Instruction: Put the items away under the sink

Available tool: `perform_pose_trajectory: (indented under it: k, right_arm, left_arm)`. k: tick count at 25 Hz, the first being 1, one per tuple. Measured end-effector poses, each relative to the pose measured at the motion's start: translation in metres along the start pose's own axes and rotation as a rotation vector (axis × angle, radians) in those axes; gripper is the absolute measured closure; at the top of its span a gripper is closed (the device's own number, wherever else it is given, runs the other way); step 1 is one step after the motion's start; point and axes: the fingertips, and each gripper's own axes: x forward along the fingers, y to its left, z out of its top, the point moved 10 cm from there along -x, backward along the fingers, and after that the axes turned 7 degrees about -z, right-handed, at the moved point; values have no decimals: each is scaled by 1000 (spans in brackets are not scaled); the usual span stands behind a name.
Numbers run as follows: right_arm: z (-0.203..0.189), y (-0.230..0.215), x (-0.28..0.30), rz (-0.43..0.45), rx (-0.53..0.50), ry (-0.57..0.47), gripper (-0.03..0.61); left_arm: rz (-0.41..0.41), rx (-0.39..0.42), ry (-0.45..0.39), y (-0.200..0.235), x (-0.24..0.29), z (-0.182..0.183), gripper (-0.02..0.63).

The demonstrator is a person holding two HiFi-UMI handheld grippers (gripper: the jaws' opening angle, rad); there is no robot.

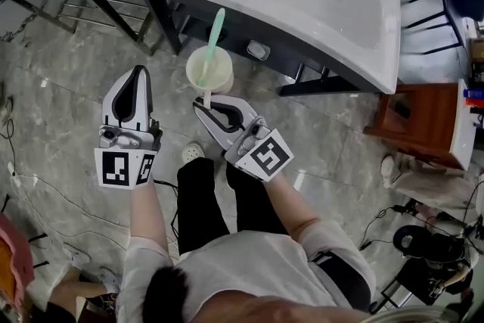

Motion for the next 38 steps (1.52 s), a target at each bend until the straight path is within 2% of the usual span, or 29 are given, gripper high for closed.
perform_pose_trajectory:
  k: [10,15,26,31,38]
  right_arm:
    - [-109,-40,-14,29,2,26,546]
    - [-159,-73,-25,22,13,11,546]
    - [-249,-161,-41,-28,-78,-68,546]
    - [-280,-188,-50,-29,-112,-81,546]
    - [-314,-203,-68,-56,-86,-93,546]
  left_arm:
    - [-17,21,-33,10,13,-107,606]
    - [-58,34,-49,9,30,-158,606]
    - [-180,62,-89,6,78,-272,606]
    - [-226,80,-85,1,98,-304,606]
    - [-258,80,-69,-10,108,-329,606]
